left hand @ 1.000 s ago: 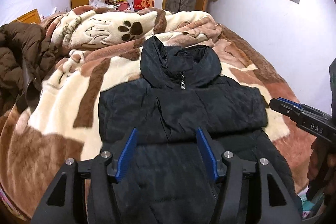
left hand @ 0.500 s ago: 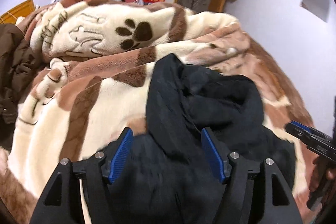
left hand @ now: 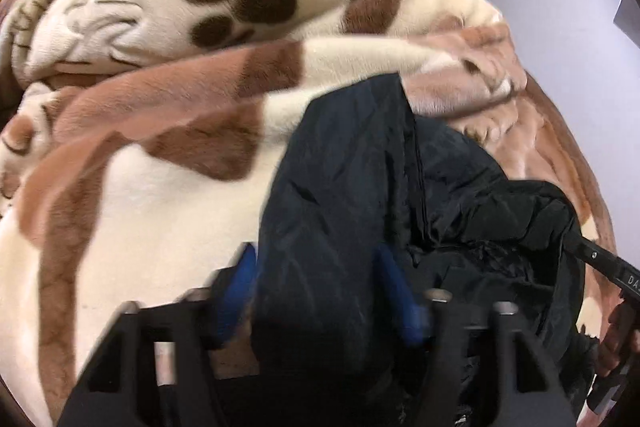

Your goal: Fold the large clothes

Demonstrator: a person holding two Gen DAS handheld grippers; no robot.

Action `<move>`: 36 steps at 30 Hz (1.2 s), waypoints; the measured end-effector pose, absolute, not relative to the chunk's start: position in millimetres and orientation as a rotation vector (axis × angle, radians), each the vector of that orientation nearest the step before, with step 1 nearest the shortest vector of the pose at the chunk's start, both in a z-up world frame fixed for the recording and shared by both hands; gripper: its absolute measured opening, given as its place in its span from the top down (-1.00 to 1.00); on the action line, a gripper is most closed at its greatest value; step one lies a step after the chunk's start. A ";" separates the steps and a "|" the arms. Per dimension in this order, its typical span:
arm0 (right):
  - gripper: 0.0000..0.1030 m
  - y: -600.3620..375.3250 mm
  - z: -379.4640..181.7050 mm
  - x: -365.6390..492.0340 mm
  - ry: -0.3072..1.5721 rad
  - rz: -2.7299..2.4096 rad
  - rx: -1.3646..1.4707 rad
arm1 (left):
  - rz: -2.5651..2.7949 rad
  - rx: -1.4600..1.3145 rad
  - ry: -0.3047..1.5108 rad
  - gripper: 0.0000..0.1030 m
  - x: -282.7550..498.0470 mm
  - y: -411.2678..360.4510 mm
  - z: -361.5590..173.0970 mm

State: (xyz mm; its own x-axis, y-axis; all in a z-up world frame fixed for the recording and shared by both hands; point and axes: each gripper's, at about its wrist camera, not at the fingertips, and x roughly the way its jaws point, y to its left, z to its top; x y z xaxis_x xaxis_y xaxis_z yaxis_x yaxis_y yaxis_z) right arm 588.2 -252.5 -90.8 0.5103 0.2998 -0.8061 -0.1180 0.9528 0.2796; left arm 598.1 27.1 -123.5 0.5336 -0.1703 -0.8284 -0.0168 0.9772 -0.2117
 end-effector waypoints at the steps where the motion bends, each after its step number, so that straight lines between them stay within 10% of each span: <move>1: 0.24 -248.7 -91.2 587.8 1.010 0.259 0.185 | -0.098 -0.195 1.027 0.67 599.3 24.6 -127.0; 2: 0.84 -247.0 -90.3 587.3 1.007 0.259 0.176 | -0.109 -0.191 1.024 0.76 595.8 21.7 -127.5; 3: 0.86 -244.8 -86.7 583.6 1.000 0.252 0.166 | -0.111 -0.173 0.990 0.81 589.2 20.2 -121.9; 17: 0.89 -244.8 15.6 414.0 0.733 0.354 0.219 | -0.202 -0.259 0.726 0.87 425.8 59.6 -29.8; 36: 0.68 -259.2 -42.2 273.8 0.928 0.290 0.242 | -0.178 -0.205 0.870 0.80 238.7 87.4 -67.5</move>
State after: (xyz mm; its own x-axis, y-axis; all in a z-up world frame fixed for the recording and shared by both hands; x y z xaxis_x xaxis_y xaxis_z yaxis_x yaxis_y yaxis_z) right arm 273.8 -259.2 -42.2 0.5654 0.3475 -0.7481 -0.1407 0.9343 0.3276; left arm 238.7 87.4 -67.5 0.6324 -0.2375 -0.7374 0.0712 0.9656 -0.2500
